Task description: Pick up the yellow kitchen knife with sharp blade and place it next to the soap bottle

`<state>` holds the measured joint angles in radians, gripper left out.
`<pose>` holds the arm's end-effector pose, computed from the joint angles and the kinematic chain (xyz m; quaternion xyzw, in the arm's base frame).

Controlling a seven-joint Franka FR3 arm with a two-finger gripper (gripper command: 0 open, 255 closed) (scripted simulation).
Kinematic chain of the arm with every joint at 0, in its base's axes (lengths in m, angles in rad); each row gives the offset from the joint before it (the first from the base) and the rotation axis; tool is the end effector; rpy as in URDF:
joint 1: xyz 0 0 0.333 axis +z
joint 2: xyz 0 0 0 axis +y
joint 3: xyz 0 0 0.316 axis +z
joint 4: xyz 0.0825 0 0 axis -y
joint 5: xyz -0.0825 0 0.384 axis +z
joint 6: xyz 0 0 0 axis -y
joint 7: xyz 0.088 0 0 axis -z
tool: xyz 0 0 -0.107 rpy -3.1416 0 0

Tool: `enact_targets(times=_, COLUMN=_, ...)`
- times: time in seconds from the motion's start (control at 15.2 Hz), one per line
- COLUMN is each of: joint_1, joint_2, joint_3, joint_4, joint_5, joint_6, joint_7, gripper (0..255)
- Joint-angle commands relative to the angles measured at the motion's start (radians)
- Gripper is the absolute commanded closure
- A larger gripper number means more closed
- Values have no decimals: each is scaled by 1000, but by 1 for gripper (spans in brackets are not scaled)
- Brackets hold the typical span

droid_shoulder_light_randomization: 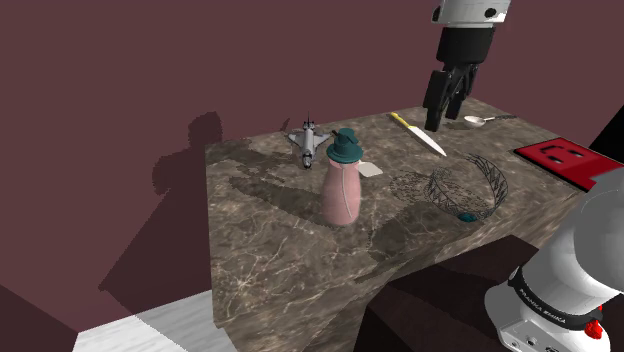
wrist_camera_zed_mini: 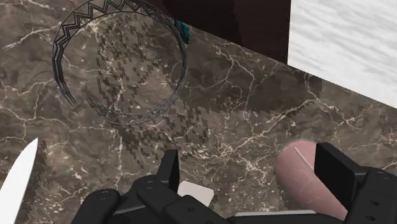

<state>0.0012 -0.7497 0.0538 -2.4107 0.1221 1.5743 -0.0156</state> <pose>0.3124 0.0338 0.5538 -0.9978 -0.0244 0.0441 0.0421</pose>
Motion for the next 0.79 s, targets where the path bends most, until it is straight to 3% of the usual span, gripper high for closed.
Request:
enact_targets(times=0.0, joint_1=0, joint_2=0, joint_3=0, joint_4=0, joint_5=0, joint_6=0, joint_7=0, gripper=0)
enact_targets(times=0.73, joint_1=-96, joint_2=326, joint_3=-104, joint_4=100, joint_5=-112, joint_6=192, joint_7=-84, gripper=0)
